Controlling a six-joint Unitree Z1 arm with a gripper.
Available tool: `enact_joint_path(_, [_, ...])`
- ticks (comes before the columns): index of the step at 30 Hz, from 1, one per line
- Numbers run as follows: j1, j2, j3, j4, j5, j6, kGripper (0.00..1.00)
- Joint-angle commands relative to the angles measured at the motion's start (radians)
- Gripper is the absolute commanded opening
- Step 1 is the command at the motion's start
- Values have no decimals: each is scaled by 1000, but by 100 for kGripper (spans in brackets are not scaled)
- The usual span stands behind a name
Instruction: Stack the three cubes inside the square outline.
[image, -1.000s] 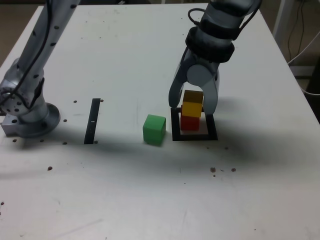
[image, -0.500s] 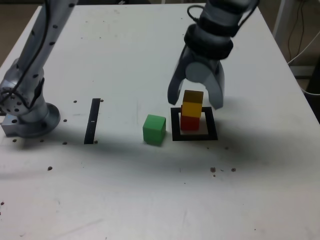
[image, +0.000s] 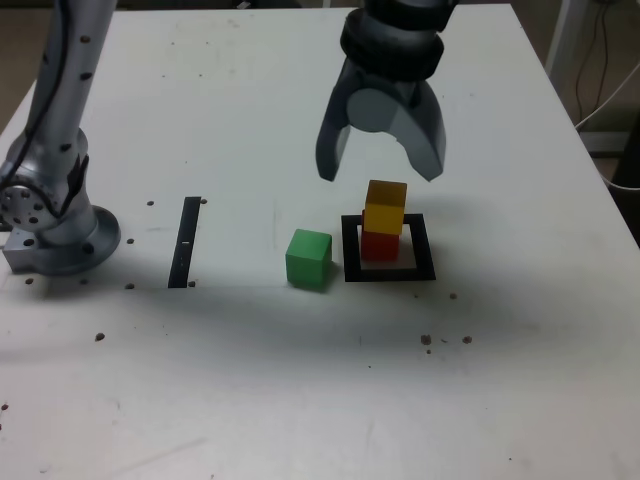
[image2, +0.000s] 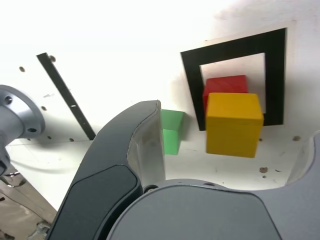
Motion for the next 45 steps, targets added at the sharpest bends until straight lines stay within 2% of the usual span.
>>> enact_joint_path(1, [1, -25, 23, 4, 8, -6, 99])
enact_joint_path(7, [-9, -92, 134, -16, 19, -31, 99])
enact_joint_path(17, [-36, -204, 331, -101, -2, -68, 99])
enact_joint_path(24, [-60, -217, 373, -134, -4, -74, 99])
enact_joint_path(33, [-145, -217, 436, -192, -20, -111, 99])
enact_joint_path(45, [-213, -152, 463, -258, -34, -138, 99])
